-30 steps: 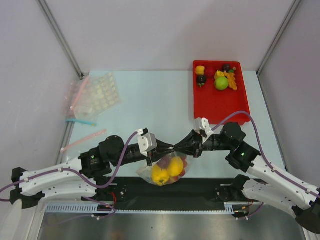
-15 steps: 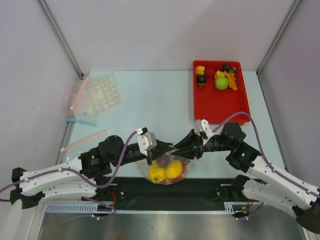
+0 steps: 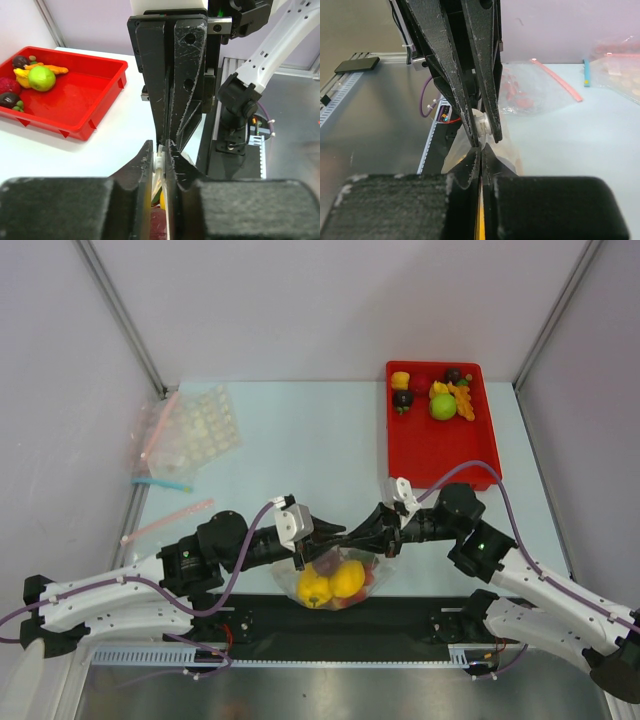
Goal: Place the food in the zip-top bag and seal the zipper
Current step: Zip the zipper food storage bag at the center of the board.
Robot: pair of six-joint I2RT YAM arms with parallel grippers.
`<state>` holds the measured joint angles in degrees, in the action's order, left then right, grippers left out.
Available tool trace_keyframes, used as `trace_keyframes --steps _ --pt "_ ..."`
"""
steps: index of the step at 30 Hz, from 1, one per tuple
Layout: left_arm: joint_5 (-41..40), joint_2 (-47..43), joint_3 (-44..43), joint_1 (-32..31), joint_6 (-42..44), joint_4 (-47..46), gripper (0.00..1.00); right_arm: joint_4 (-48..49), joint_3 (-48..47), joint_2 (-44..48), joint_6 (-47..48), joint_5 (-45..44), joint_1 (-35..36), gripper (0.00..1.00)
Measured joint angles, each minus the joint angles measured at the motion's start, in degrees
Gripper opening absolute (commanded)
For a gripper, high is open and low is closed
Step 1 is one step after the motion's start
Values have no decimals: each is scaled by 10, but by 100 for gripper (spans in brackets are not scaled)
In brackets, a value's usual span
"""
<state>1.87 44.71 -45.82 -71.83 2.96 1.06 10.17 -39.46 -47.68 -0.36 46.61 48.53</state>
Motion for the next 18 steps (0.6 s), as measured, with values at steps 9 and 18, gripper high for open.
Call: trace_keyframes --steps 9,18 --pt "0 -1 0 0 -4 -20 37 -14 0 4 -1 7 0 0" --pt "7 2 0 0 -4 -22 54 -14 0 19 -16 12 -11 0"
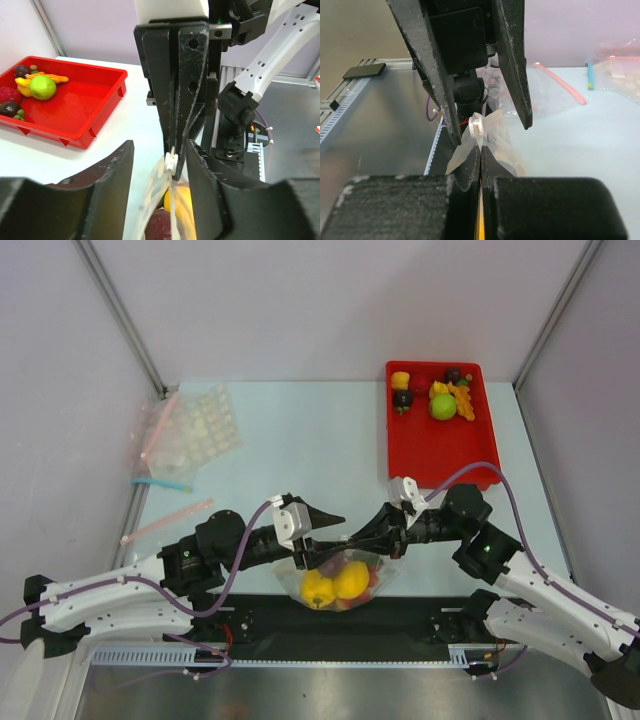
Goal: Place the food in the zip-top bag and seal the zipper
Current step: Zip the zipper food storage bag at the center of the board.
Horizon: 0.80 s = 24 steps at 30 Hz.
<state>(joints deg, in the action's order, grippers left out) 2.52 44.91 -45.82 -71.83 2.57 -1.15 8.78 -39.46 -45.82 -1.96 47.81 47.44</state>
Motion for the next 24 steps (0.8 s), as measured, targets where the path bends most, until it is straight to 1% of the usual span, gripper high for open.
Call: trace_keyframes --steps 2,3,6,11,13,14,15,16,21,24 --pt "5 1 0 0 0 0 54 2 0 5 -6 3 -6 0" --pt "7 1 0 0 0 0 50 4 1 7 -10 4 -8 0" --pt "11 3 0 0 0 0 43 10 1 10 -17 10 -15 0" --pt "13 11 0 0 0 0 41 18 2 12 -26 18 -19 0" --pt "14 12 0 0 0 0 33 22 2 12 -27 21 -19 0" --pt "16 13 0 0 0 0 23 24 2 12 -28 22 -19 0" --pt "21 13 0 0 -1 0 3 25 2 12 -29 21 -20 0" --pt "22 13 0 -1 -1 0 0 26 2 12 -30 23 -21 0" --pt "26 12 0 0 4 0 0 27 2 12 -32 18 -23 0" --pt "24 12 0 0 4 -2 0 36 12 23 -38 1 -23 0"
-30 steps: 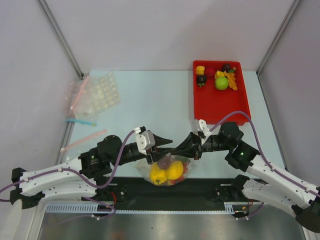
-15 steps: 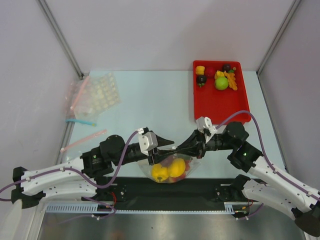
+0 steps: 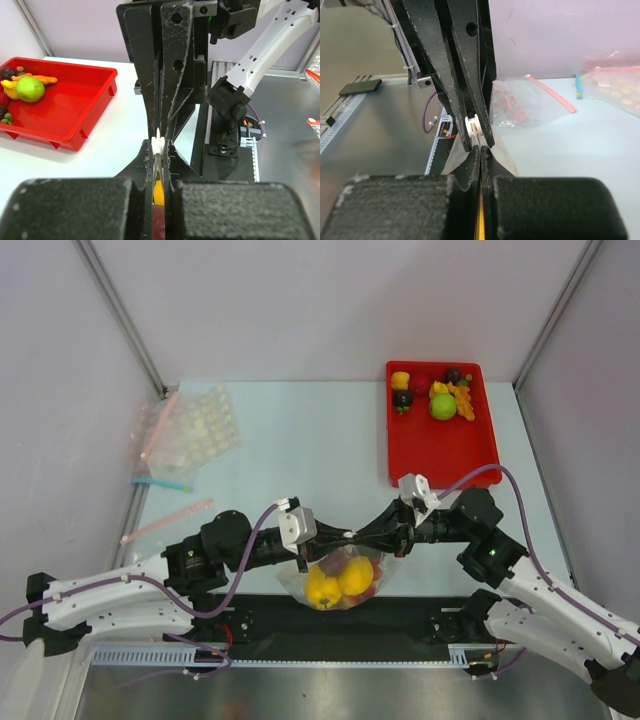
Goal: Place the food in the zip-top bag and seal the zipper
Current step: Zip the zipper food storage bag at the center of the board.
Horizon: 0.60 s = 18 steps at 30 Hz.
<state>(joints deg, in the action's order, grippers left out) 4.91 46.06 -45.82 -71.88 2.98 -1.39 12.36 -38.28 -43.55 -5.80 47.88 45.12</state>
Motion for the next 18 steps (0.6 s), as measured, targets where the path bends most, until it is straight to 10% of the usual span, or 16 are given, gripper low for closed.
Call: trace_keyframes --steps 10,18 --pt "-16 13 0 1 0 -2 0 67 81 128 -71 -92 -69 0" --pt "-35 22 -2 4 0 -3 0 19 141 305 -114 -433 -89 0"
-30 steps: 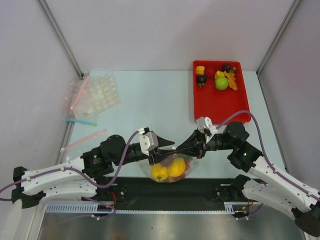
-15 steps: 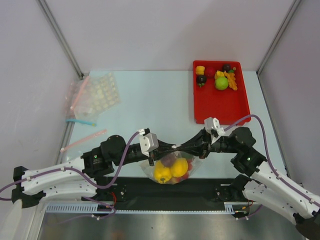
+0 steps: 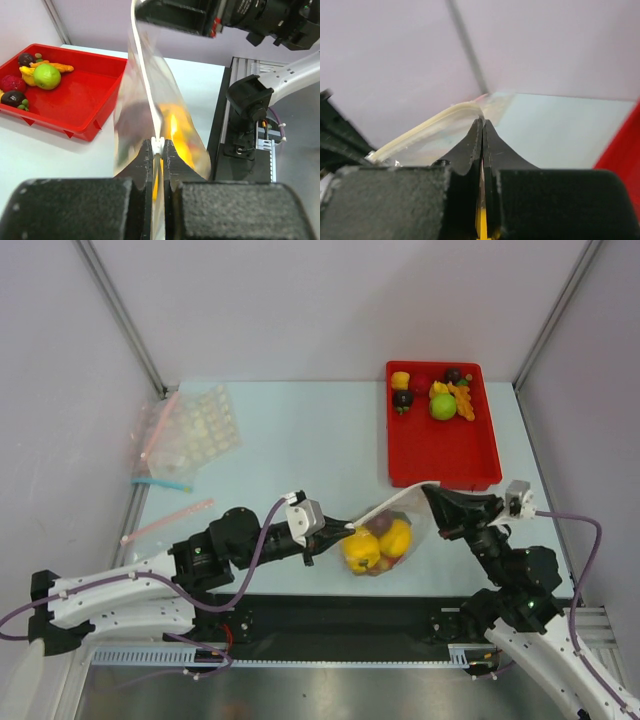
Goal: Place the food in the zip-top bag and seal the zipper
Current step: Zip the zipper food storage bag at the center of the board.
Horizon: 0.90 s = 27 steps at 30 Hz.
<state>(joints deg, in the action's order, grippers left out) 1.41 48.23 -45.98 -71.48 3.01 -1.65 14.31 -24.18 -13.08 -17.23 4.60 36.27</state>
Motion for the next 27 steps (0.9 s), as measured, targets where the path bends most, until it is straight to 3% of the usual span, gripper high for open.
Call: trace_keyframes --steps 5,11,21,27 --pt "-16 19 -11 0 0 3 0 -33 0 17 -34 -196 -2 0" --pt "-56 43 -24 0 -2 28 0 -76 0 13 -70 -346 -2 0" --pt "-180 108 -45 7 -18 32 0 -106 6 3 -117 -432 -1 0" --pt "-272 179 -59 31 -42 54 0 -80 9 -108 -117 -440 -12 0"
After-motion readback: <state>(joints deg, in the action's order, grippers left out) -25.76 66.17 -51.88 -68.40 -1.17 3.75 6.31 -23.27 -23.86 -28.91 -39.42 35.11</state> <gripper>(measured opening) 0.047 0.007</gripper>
